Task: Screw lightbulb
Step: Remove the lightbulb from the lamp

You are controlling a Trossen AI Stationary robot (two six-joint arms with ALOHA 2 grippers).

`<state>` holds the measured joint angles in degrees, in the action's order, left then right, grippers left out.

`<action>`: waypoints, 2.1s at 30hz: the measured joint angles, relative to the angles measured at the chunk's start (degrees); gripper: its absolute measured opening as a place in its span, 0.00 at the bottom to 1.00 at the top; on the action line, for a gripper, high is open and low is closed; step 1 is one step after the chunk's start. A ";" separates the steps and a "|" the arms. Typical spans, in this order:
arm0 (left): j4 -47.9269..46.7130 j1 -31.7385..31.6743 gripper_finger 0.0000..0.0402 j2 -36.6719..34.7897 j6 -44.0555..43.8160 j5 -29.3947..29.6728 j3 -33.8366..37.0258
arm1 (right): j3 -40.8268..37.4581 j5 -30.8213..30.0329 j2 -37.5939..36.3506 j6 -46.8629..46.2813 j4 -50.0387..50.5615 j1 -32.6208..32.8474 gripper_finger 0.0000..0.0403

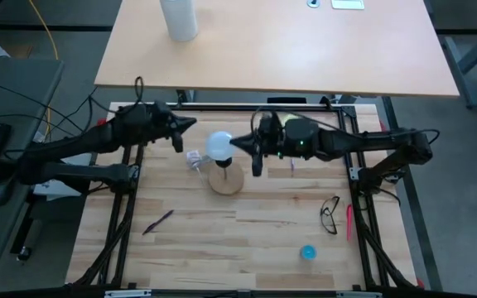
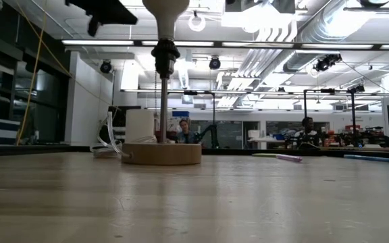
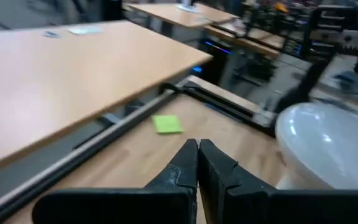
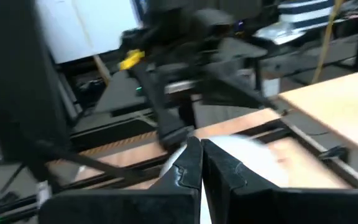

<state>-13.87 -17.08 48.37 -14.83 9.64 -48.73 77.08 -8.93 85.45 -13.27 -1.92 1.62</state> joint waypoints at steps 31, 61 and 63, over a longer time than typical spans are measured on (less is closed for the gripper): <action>8.39 4.84 0.00 7.11 -9.19 -17.37 0.04 | 0.11 -12.00 2.59 -1.73 5.15 1.08 0.00; -1.03 14.21 0.00 3.72 -9.67 -13.08 -0.02 | 6.75 -8.36 -1.05 7.41 14.39 -5.24 0.00; -4.75 14.21 0.00 3.01 -9.04 -11.80 -0.02 | 8.99 -6.60 -2.66 8.37 22.54 -4.31 0.00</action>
<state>-18.62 -2.87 51.38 -23.87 -2.17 -48.75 86.07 -15.54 82.79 -4.90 20.62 -2.69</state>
